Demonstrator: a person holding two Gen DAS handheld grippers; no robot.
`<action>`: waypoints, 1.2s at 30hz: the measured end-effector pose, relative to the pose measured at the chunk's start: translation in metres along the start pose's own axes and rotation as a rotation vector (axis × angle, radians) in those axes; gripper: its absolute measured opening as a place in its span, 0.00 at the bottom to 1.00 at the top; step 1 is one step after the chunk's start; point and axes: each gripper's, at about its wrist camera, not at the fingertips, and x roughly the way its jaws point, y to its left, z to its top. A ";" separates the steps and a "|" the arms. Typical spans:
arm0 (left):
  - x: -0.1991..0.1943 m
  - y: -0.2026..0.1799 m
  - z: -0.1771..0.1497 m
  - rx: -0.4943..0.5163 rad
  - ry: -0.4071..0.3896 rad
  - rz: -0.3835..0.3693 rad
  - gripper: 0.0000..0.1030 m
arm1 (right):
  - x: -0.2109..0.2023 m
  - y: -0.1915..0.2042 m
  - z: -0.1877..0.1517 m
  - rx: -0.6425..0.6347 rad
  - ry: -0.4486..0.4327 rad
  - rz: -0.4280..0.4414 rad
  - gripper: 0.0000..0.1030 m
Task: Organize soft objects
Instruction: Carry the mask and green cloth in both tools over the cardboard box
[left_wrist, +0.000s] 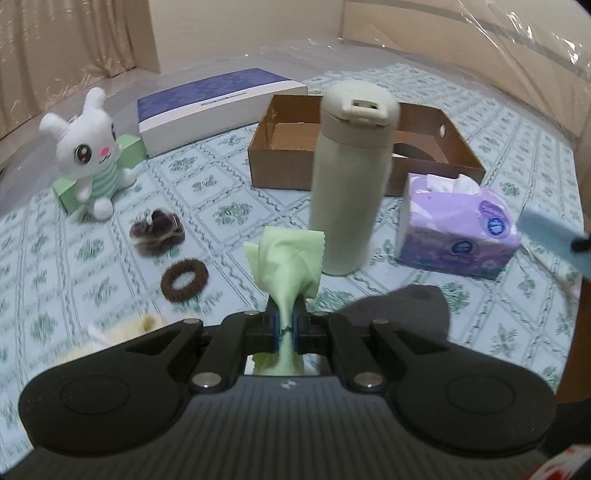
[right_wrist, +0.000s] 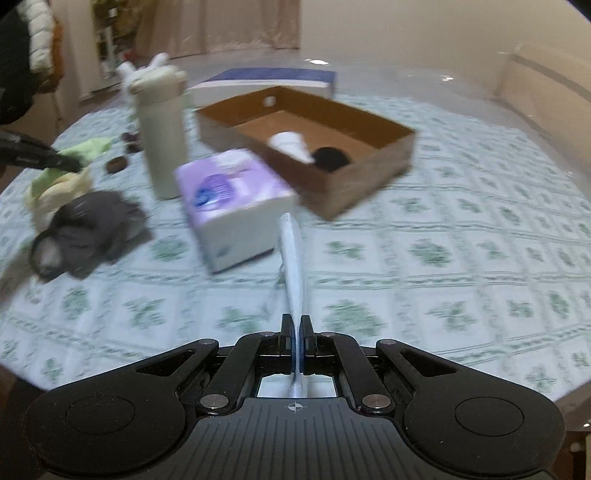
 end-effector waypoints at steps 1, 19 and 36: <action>0.004 0.004 0.004 0.011 0.003 -0.003 0.05 | 0.000 -0.007 0.002 0.008 -0.007 -0.007 0.01; 0.074 0.049 0.086 0.126 -0.048 -0.127 0.05 | 0.041 -0.040 0.102 -0.002 -0.169 0.049 0.01; 0.155 0.076 0.171 0.155 -0.125 -0.375 0.05 | 0.136 -0.059 0.198 -0.139 -0.172 0.200 0.01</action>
